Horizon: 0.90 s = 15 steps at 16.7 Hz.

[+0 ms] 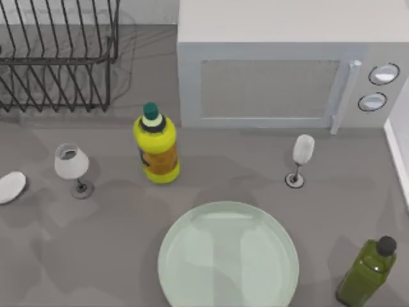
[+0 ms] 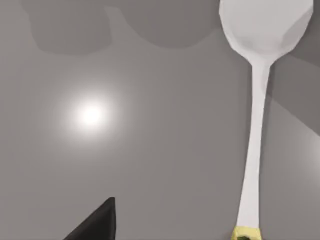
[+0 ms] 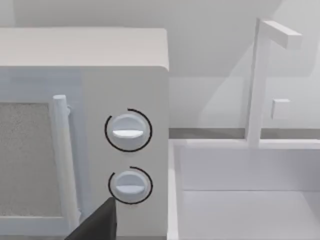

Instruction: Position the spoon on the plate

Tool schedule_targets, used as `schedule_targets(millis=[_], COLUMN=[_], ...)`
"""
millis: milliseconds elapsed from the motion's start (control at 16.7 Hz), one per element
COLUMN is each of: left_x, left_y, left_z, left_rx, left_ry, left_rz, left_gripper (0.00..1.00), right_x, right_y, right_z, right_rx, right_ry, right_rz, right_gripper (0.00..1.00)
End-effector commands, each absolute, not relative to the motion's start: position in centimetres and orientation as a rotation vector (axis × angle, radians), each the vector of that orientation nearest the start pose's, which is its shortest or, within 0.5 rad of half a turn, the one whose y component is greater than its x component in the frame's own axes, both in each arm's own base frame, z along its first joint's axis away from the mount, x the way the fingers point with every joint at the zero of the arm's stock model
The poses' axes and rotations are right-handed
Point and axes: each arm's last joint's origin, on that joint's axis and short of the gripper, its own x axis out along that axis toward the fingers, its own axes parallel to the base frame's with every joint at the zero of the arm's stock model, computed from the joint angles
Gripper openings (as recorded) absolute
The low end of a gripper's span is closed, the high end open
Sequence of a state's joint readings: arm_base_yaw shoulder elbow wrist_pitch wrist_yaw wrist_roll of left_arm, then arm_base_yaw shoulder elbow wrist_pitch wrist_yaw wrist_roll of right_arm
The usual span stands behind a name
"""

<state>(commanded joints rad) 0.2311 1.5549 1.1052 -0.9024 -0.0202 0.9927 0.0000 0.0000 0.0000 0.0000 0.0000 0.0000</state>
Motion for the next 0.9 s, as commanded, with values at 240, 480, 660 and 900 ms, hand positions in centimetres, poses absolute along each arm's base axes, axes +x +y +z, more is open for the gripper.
schedule_targets(millis=[240,480,660,900], left_x=[28.9,28.9,28.8,29.2], left_y=[9.4,9.8,9.7,9.9], left_z=[19.4,19.2,19.1,16.1], left_rx=[0.604,0.589,0.592,0.586], left_ry=[1.476,1.494,1.493,1.497], left_rz=[-0.570,-0.580,-0.582,-0.582], left_gripper=[1.00,1.00,1.00,1.00], right_x=[10.6,10.6,10.6,10.6], right_y=[-0.1,-0.1,-0.1,-0.1], right_z=[16.0,16.0,16.0,16.0], right_rx=[0.000,0.000,0.000,0.000], right_ry=[0.000,0.000,0.000,0.000], right_rz=[0.000,0.000,0.000,0.000], right_gripper=[1.00,1.00,1.00,1.00])
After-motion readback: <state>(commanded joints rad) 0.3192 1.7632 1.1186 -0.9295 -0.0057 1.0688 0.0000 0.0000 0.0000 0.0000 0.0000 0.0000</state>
